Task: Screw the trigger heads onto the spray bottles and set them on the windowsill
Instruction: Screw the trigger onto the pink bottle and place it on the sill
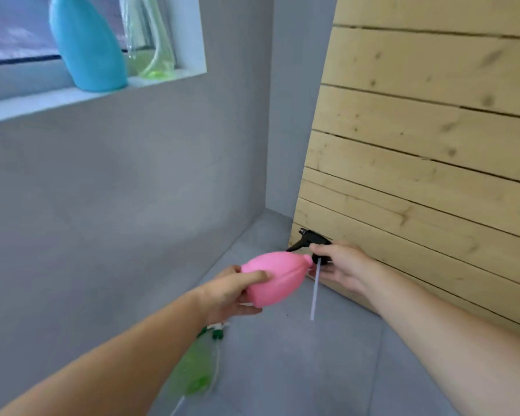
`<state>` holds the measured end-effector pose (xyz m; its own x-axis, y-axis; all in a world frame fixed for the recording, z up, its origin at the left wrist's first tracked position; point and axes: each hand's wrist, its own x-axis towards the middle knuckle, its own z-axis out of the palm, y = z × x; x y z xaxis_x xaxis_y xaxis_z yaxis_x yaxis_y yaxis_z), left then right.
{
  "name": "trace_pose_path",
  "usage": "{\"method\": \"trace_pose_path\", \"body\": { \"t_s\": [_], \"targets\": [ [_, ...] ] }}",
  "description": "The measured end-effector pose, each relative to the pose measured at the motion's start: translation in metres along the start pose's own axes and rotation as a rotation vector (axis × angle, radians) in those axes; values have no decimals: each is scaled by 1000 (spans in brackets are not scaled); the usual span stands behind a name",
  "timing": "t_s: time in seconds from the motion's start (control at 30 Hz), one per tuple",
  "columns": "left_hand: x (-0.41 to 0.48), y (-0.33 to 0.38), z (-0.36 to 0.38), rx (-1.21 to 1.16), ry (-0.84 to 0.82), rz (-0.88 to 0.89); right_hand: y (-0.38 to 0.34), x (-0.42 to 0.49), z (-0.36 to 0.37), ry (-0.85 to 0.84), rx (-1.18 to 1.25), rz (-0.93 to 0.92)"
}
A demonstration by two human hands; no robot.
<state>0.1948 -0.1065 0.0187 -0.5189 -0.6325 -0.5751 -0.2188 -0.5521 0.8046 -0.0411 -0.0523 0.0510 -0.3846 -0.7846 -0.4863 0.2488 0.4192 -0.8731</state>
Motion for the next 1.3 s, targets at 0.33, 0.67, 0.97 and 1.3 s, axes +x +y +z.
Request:
{"method": "trace_pose_path", "body": {
  "t_s": [0.33,0.67,0.97,1.3],
  "targets": [
    [-115,55,2,515,-238,120,-60,-115,26,-132,104,-254],
    [-147,33,13,268,-281,148,-63,-146,52,-167,43,-350],
    [-138,32,4,383,-193,198,-90,-137,38,-39,131,-463],
    [-132,28,4,475,-211,161,-108,-124,20,110,375,-559]
  ]
}}
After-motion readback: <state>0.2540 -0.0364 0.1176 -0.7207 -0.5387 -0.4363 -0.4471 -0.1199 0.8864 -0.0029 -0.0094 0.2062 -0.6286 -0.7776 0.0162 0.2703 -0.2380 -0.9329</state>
